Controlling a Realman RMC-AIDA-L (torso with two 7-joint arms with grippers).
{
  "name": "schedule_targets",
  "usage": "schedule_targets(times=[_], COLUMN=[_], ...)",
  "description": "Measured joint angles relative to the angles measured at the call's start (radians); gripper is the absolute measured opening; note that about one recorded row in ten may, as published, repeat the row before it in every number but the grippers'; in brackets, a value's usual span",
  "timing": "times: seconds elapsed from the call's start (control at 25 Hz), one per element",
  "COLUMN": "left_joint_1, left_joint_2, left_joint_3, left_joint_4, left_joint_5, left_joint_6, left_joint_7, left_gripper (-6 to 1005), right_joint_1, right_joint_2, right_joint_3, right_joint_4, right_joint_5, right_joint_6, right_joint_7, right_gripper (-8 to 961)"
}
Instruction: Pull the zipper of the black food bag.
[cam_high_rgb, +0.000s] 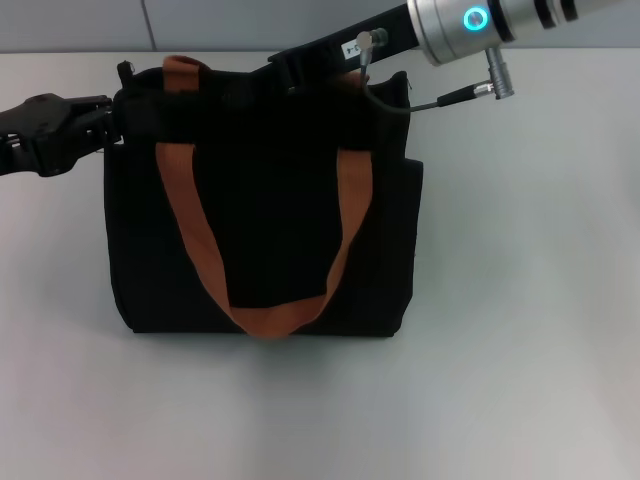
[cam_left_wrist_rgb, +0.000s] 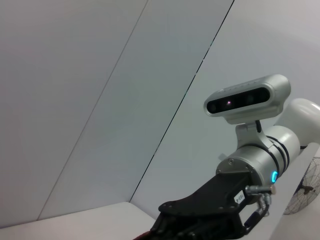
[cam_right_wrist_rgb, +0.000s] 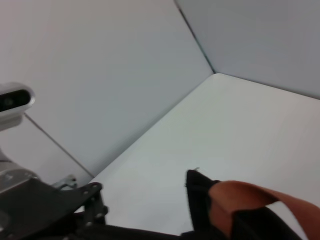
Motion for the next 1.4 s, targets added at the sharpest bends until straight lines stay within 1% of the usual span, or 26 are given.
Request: schedule_targets(times=[0.56,0.76,0.96,1.0,1.04,1.2,1.24,1.28,1.36,1.4], left_joint_1=[-0.003,-0.003,-0.003,-0.001,-0.001,-0.002,-0.002,-0.003,-0.003,-0.003], left_joint_2=[0.003,0.003,0.005,0.007,0.007,0.009,0.009,0.009,0.01,0.01], left_joint_3=[-0.001,-0.001,-0.001,-0.003,-0.003,-0.003,-0.003,-0.004,-0.004,-0.004], left_joint_4=[0.0,0.0,0.0,0.001,0.001,0.001,0.001,0.001,0.001,0.001], left_joint_5=[0.001,0.001,0.001,0.0,0.0,-0.001,-0.001,-0.001,-0.002,-0.003], left_joint_6=[-0.003,-0.003,-0.003,-0.003,-0.003,-0.004,-0.004,-0.007,-0.008,-0.009], left_joint_7=[0.0,0.0,0.0,0.0,0.0,0.0,0.0,0.0,0.0,0.0], left_gripper=[23,23,23,23,22,22,22,22,22,22], right_joint_1=[-0.016,-0.031,-0.058,-0.077,-0.077,-0.128,-0.128,-0.142,-0.15,-0.172], right_joint_2=[-0.003,-0.008,-0.009,-0.013,-0.013,-0.014,-0.014,-0.014,-0.013,-0.008], right_joint_3=[0.046,0.054,0.09,0.108,0.108,0.143,0.143,0.165,0.177,0.195], right_joint_4=[0.003,-0.008,-0.028,-0.04,-0.04,-0.087,-0.087,-0.096,-0.102,-0.126], right_joint_5=[-0.093,-0.132,-0.178,-0.202,-0.202,-0.221,-0.221,-0.215,-0.206,-0.168], right_joint_6=[0.003,0.001,-0.009,-0.008,-0.008,-0.029,-0.029,-0.048,-0.056,-0.075], right_joint_7=[0.038,0.064,0.08,0.085,0.085,0.09,0.09,0.078,0.067,0.041], right_gripper=[100,101,99,96,94,85,82,80,50,35])
